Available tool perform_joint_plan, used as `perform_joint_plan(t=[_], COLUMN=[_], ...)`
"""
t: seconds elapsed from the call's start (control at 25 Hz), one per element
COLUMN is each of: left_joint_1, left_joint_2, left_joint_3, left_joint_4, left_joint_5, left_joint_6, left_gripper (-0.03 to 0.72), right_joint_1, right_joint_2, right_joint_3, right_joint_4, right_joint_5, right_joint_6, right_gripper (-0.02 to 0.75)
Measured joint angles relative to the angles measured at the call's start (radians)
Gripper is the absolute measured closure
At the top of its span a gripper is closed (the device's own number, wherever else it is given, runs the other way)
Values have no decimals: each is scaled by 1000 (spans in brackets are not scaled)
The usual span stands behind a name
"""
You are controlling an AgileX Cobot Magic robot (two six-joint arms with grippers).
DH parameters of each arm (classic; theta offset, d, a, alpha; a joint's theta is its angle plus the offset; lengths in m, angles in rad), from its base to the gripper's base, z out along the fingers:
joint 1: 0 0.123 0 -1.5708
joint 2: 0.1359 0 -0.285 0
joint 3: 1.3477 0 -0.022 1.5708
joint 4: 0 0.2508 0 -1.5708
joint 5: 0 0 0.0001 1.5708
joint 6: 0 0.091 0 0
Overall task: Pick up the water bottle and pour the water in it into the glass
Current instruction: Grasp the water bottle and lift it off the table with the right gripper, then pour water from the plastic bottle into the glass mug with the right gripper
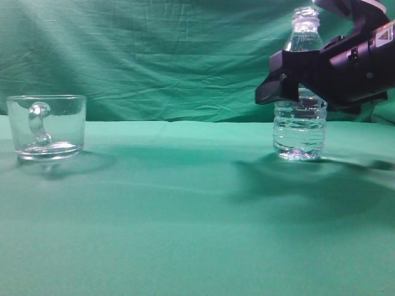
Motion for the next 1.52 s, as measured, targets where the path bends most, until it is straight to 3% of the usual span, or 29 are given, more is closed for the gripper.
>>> perform_joint_plan(t=[0.04, 0.24, 0.6, 0.76, 0.92, 1.24, 1.52], left_joint_1=[0, 0, 0, 0, 0, 0, 0], left_joint_2=[0, 0, 0, 0, 0, 0, 0], left_joint_3=[0, 0, 0, 0, 0, 0, 0], left_joint_4=[0, 0, 0, 0, 0, 0, 0], left_joint_5=[0, 0, 0, 0, 0, 0, 0], left_joint_6=[0, 0, 0, 0, 0, 0, 0], left_gripper=[688, 688, 688, 688, 688, 688, 688], right_joint_1=[0, 0, 0, 14, 90, 300, 408], right_joint_2=[0, 0, -43, -162, -193, -140, -12], right_joint_3=[0, 0, -9, -133, -291, -561, -713], right_joint_4=[0, -29, -167, -324, -467, -609, -664], right_joint_5=[0, 8, 37, 198, 440, 935, 1118], right_joint_6=[-14, -23, 8, 159, 271, 299, 208], right_gripper=[302, 465, 458, 458, 458, 458, 458])
